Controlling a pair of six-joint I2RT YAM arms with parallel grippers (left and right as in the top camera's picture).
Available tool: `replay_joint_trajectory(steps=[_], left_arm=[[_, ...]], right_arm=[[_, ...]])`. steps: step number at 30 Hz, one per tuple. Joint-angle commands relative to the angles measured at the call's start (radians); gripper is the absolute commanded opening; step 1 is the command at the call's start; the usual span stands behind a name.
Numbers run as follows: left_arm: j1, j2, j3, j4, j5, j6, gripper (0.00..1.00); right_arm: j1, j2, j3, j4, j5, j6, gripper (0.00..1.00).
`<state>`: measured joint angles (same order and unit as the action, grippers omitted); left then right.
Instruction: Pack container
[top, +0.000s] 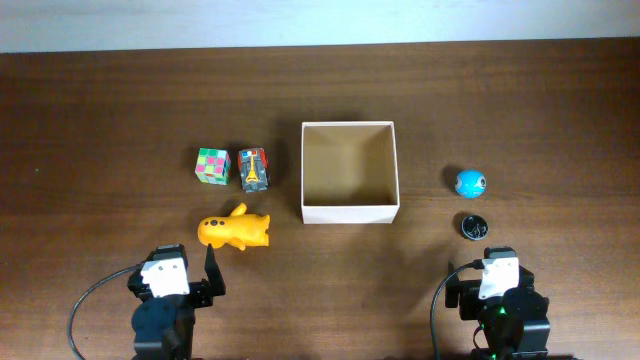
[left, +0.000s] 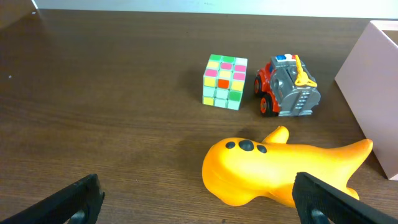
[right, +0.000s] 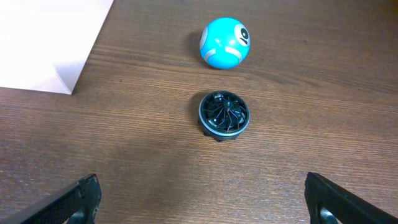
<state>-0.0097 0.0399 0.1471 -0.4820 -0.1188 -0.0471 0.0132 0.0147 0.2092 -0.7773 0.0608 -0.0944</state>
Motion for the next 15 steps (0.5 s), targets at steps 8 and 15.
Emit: replay_joint_trajectory(steps=[8, 15], left_arm=[[0.004, -0.009, -0.010, 0.003, 0.010, 0.015, 0.99], [0.004, -0.009, -0.010, 0.056, -0.029, 0.017, 0.99]], right_arm=[[-0.009, -0.010, -0.003, 0.003, -0.005, -0.003, 0.99], [-0.009, -0.010, -0.003, 0.005, -0.005, -0.003, 0.99]])
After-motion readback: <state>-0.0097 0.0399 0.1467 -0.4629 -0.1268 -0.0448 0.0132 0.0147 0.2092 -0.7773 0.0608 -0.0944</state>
